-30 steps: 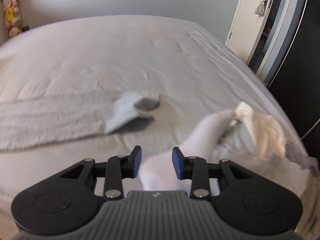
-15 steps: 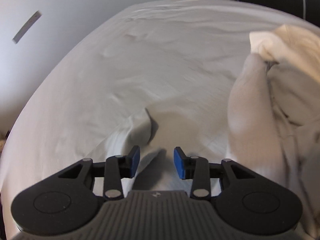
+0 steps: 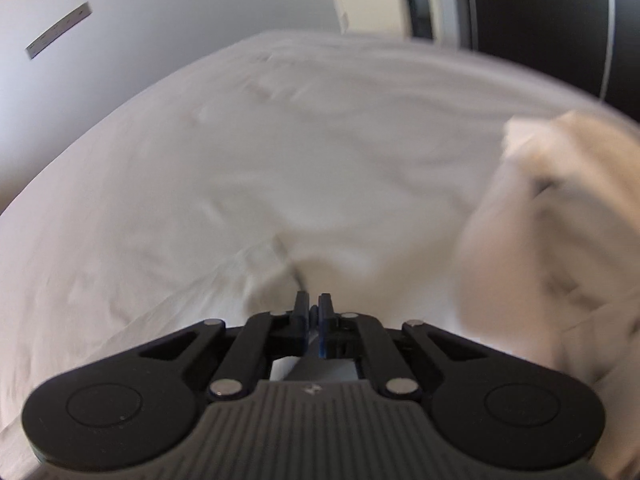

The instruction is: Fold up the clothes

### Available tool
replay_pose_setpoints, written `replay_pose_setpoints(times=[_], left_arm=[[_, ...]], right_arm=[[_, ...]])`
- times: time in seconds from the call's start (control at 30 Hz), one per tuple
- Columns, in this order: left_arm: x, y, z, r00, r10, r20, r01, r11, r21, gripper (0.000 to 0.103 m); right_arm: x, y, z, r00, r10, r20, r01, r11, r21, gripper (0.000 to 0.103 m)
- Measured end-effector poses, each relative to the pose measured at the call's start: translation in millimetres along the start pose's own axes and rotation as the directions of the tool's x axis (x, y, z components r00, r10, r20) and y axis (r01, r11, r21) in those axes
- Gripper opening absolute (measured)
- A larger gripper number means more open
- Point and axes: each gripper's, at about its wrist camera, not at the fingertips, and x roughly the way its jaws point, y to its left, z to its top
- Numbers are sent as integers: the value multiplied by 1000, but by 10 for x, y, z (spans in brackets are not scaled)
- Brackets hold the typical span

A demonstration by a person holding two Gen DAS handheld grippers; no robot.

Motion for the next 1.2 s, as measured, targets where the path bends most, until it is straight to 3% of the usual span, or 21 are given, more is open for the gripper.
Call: replay_pose_setpoints(times=[0.13, 0.27, 0.37, 0.57, 0.7, 0.8, 0.87, 1.0, 1.1, 1.2], left_arm=[[1, 10, -9, 1000, 0, -3, 0, 1000, -6, 38], [-16, 3, -8, 1000, -9, -11, 9, 1000, 5, 38], [-69, -3, -2, 999, -37, -21, 37, 999, 12, 38], [-298, -125, 15, 993, -113, -31, 116, 989, 93, 38], [-528, -210, -36, 985, -160, -59, 169, 967, 193, 38], [-733, -223, -122, 981, -168, -93, 190, 927, 323, 38], [-866, -198, -181, 981, -154, -117, 189, 893, 410, 38], [-1104, -118, -287, 972, -145, -187, 225, 810, 541, 38], [-1246, -93, -394, 960, -119, -254, 256, 739, 624, 47], [-1324, -89, -534, 961, -30, -274, 225, 660, 717, 47]], right_arm=[[4, 17, 38, 1000, -1, -7, 1, 998, -70, 4], [139, 37, -20, 996, -54, -77, 45, 993, -109, 8], [49, -6, -45, 995, -80, -55, 74, 991, -107, 12], [-411, 39, -86, 998, -12, -66, 0, 984, -177, 18], [-774, 197, -202, 992, 55, -117, -91, 940, -330, 24], [-1026, 254, -312, 980, 89, -177, -164, 868, -469, 26], [-1173, 277, -415, 974, 83, -212, -193, 797, -572, 26], [-1515, 279, -737, 970, 39, -241, -216, 598, -772, 30], [-1691, 207, -974, 971, -2, -238, -213, 441, -872, 34], [-1835, 84, -1131, 978, -45, -205, -179, 335, -925, 35]])
